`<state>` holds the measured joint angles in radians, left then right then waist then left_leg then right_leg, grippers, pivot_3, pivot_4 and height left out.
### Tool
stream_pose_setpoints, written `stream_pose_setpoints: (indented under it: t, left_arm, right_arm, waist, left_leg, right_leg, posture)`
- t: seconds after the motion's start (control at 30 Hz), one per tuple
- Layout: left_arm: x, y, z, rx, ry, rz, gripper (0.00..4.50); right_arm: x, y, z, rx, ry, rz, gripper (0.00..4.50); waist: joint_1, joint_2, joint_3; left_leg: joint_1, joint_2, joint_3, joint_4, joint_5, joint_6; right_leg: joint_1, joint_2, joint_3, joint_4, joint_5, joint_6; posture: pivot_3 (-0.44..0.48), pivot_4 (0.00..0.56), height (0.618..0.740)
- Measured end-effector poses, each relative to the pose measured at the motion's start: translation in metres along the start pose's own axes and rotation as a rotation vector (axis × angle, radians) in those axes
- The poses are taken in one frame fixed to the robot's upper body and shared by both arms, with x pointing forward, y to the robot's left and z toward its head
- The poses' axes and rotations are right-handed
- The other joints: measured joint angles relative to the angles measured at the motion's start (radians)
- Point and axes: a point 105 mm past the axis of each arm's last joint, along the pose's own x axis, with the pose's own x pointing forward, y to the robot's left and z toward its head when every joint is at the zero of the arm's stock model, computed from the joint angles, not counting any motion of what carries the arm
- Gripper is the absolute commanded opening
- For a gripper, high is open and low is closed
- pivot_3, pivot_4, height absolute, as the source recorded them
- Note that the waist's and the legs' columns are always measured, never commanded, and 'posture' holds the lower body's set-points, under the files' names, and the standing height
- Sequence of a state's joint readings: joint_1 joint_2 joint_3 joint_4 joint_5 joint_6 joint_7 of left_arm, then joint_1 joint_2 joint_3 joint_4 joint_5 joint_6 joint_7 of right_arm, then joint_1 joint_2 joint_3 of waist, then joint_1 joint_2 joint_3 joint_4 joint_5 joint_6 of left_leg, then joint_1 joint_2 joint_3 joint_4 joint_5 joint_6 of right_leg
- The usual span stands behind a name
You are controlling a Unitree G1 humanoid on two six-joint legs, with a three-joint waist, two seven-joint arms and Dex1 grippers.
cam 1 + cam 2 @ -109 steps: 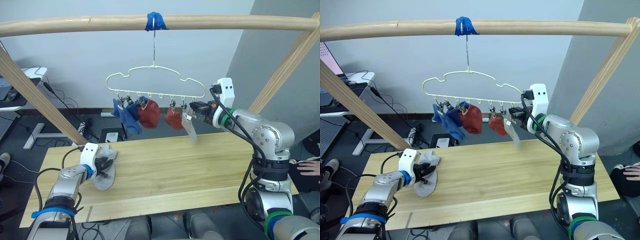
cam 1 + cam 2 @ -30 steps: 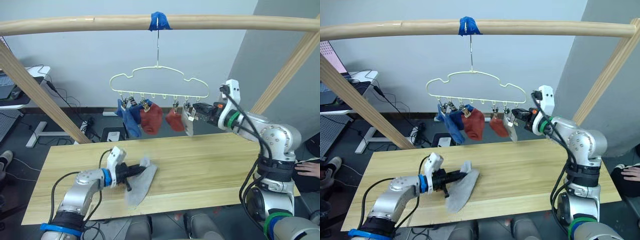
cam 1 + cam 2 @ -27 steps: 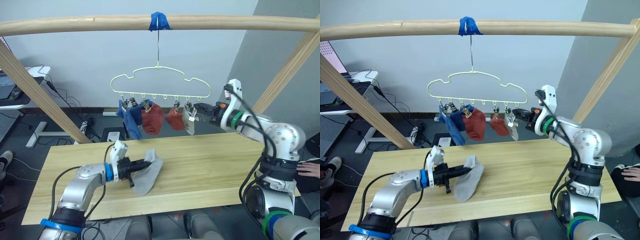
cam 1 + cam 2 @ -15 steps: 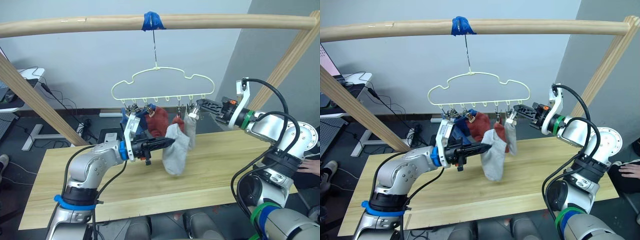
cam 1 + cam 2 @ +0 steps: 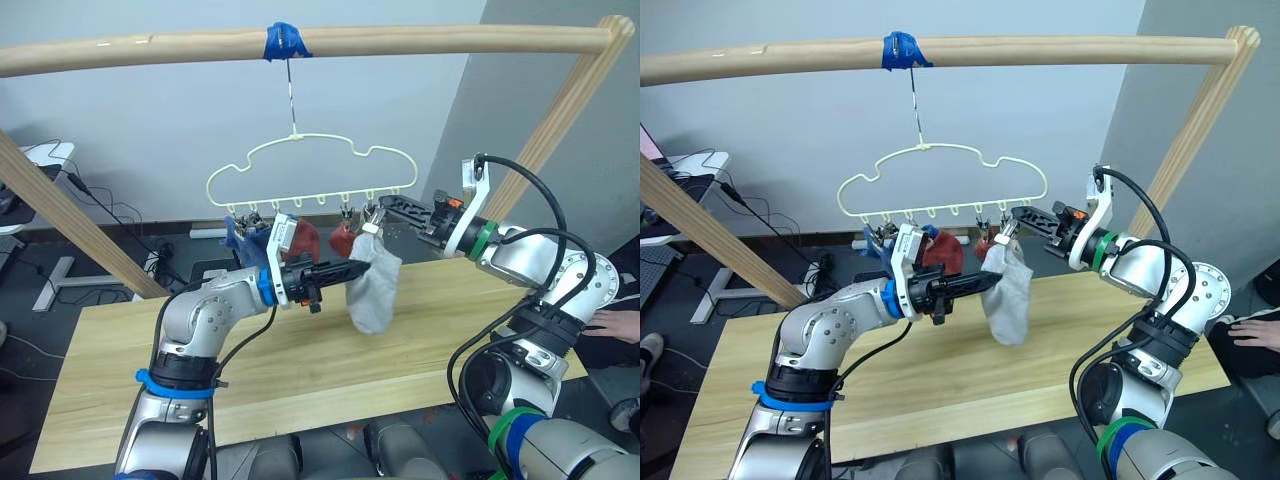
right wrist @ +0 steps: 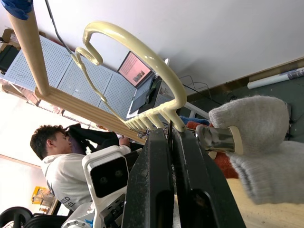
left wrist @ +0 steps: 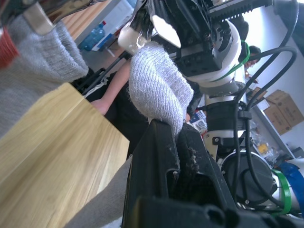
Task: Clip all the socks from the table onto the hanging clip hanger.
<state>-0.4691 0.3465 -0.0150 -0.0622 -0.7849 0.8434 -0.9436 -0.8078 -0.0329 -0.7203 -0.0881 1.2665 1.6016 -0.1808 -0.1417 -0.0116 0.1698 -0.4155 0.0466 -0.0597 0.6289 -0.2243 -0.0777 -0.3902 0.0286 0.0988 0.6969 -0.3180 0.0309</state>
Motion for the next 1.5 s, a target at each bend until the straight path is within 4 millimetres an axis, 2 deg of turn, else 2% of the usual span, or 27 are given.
stream_pose_setpoints:
  t: [0.47, 0.57, 0.67, 0.9, 0.93, 1.03, 1.2, 1.23, 1.33, 1.43, 1.5]
  left_arm:
    - [0.008, 0.007, 0.011, 0.018, -0.021, -0.005, 0.03]
    - [0.01, 0.006, 0.01, 0.015, -0.021, -0.012, 0.0]
    - [0.012, 0.005, 0.009, 0.014, -0.016, -0.02, 0.0]
    - [0.017, 0.004, 0.01, 0.041, -0.008, -0.028, 0.0]
    - [0.02, 0.003, 0.008, 0.05, -0.001, -0.036, 0.25]
    - [0.03, 0.003, 0.0, 0.07, 0.009, -0.045, 0.92]
    - [0.04, 0.008, -0.012, 0.07, 0.02, -0.04, 2.44]
    - [0.041, 0.009, -0.014, 0.069, 0.023, -0.037, 2.63]
    - [0.041, 0.014, -0.022, 0.05, 0.047, -0.024, 3.6]
    - [0.033, 0.019, -0.032, 0.025, 0.071, -0.002, 4.47]
    - [0.025, 0.024, -0.038, 0.019, 0.095, 0.028, 4.47]
  right_arm:
    - [0.001, 0.002, -0.006, 0.005, 0.024, -0.001, 0.0]
    - [0.001, 0.004, -0.007, -0.004, 0.031, 0.004, 0.78]
    - [0.0, 0.007, -0.007, 0.0, 0.031, 0.019, 1.95]
    - [-0.005, 0.004, -0.009, 0.022, 0.035, 0.009, 4.35]
    - [-0.01, 0.0, -0.007, 0.022, 0.027, -0.01, 4.5]
    - [-0.03, -0.011, 0.0, -0.004, -0.008, -0.084, 4.5]
    - [-0.051, -0.019, 0.003, -0.051, -0.051, -0.161, 4.5]
    - [-0.053, -0.019, 0.003, -0.066, -0.055, -0.173, 4.5]
    - [-0.059, -0.024, 0.003, -0.161, -0.078, -0.24, 4.5]
    - [-0.063, -0.03, -0.001, -0.243, -0.098, -0.293, 4.5]
    - [-0.063, -0.037, -0.008, -0.279, -0.093, -0.322, 4.5]
  waist:
    - [0.001, 0.0, 0.0]
    - [0.001, 0.0, 0.0]
    - [0.002, 0.0, 0.0]
    - [0.003, 0.0, 0.0]
    - [0.006, 0.0, 0.0]
    - [0.017, 0.0, 0.0]
    - [0.016, 0.0, 0.0]
    - [0.016, 0.0, 0.0]
    - [0.012, 0.0, 0.0]
    - [0.007, 0.0, 0.0]
    - [0.005, 0.0, 0.0]
  left_leg:
    - [0.0, 0.0, 0.0, 0.0, 0.0, 0.0]
    - [-0.001, 0.0, 0.0, 0.0, 0.0, 0.0]
    - [-0.001, 0.0, 0.0, 0.0, 0.0, 0.0]
    - [-0.001, 0.0, 0.0, 0.0, 0.0, 0.0]
    - [-0.001, 0.0, 0.0, 0.0, 0.0, 0.0]
    - [-0.002, -0.001, 0.001, 0.0, 0.0, 0.0]
    - [-0.002, 0.0, 0.002, 0.0, 0.0, 0.0]
    - [-0.002, 0.0, 0.002, 0.0, 0.0, 0.0]
    - [-0.001, 0.0, 0.002, 0.0, 0.0, 0.0]
    - [-0.001, 0.0, 0.002, 0.0, 0.0, 0.0]
    - [-0.001, 0.0, 0.002, 0.0, 0.0, 0.0]
  right_leg:
    - [0.0, 0.0, 0.0, -0.001, 0.0, 0.0]
    - [0.0, 0.0, 0.0, -0.001, 0.0, 0.0]
    - [0.0, 0.0, 0.0, -0.001, 0.0, 0.0]
    - [0.0, 0.0, 0.001, -0.001, 0.0, 0.001]
    - [0.0, 0.0, 0.0, -0.002, 0.0, 0.001]
    - [0.001, 0.0, 0.001, -0.005, -0.001, 0.001]
    - [0.001, 0.0, 0.001, -0.005, -0.001, 0.003]
    - [0.001, 0.0, 0.001, -0.005, -0.003, 0.005]
    - [0.001, 0.0, 0.002, -0.005, -0.003, 0.006]
    - [0.001, 0.0, 0.002, -0.005, -0.003, 0.006]
    - [0.001, 0.0, 0.001, -0.005, -0.003, 0.006]
  posture:
    - [-0.089, 0.133, 0.74]
    - [-0.092, 0.133, 0.74]
    - [-0.092, 0.135, 0.74]
    - [-0.094, 0.139, 0.74]
    - [-0.098, 0.139, 0.74]
    - [-0.114, 0.141, 0.74]
    - [-0.133, 0.141, 0.74]
    - [-0.133, 0.141, 0.74]
    - [-0.136, 0.138, 0.74]
    - [-0.136, 0.138, 0.74]
    - [-0.134, 0.139, 0.74]
